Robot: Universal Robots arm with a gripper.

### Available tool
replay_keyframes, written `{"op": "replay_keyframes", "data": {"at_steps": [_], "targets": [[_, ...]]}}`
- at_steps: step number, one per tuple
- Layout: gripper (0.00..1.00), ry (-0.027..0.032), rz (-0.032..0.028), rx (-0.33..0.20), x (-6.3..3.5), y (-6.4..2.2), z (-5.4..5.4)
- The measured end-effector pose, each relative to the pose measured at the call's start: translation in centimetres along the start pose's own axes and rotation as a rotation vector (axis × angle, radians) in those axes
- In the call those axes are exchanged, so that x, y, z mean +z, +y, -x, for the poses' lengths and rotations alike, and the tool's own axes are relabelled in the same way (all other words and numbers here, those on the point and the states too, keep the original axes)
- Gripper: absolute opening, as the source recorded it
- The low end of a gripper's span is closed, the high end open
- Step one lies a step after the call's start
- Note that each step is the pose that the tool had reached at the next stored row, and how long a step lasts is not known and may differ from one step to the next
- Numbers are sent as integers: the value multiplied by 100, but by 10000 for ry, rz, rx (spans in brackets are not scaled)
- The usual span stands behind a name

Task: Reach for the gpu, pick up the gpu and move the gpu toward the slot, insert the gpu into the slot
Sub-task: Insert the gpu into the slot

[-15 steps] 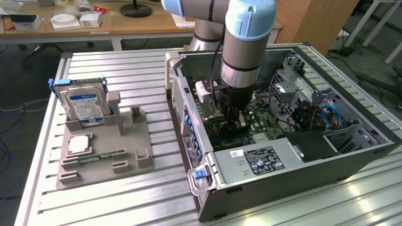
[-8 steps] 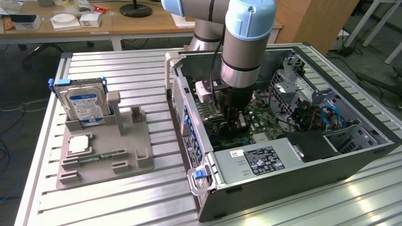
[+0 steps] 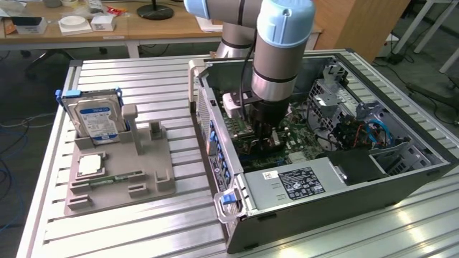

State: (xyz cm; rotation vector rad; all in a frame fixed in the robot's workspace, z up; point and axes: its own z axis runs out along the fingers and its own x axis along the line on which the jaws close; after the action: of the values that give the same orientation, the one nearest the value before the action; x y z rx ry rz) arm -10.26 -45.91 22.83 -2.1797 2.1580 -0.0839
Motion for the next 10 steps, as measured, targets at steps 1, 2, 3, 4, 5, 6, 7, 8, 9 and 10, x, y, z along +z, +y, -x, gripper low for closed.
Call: {"op": "replay_keyframes", "data": {"at_steps": [1,2,3,4,5,6,7,8,9,10], "targets": [[33,0,-3,0,-13,-1,0],[33,-2,-10,-1,-30,-3,0],[33,-3,-15,-1,-52,-5,1],[33,-1,-19,-2,-76,-8,1],[33,-1,-27,0,-95,-9,1],[33,-1,-38,0,-108,-9,2],[33,-2,-45,-1,-126,-12,2],[33,-2,-50,-2,-151,-14,2],[33,-2,-54,-2,-176,-16,3],[33,-1,-56,-1,-200,-18,3]]}}
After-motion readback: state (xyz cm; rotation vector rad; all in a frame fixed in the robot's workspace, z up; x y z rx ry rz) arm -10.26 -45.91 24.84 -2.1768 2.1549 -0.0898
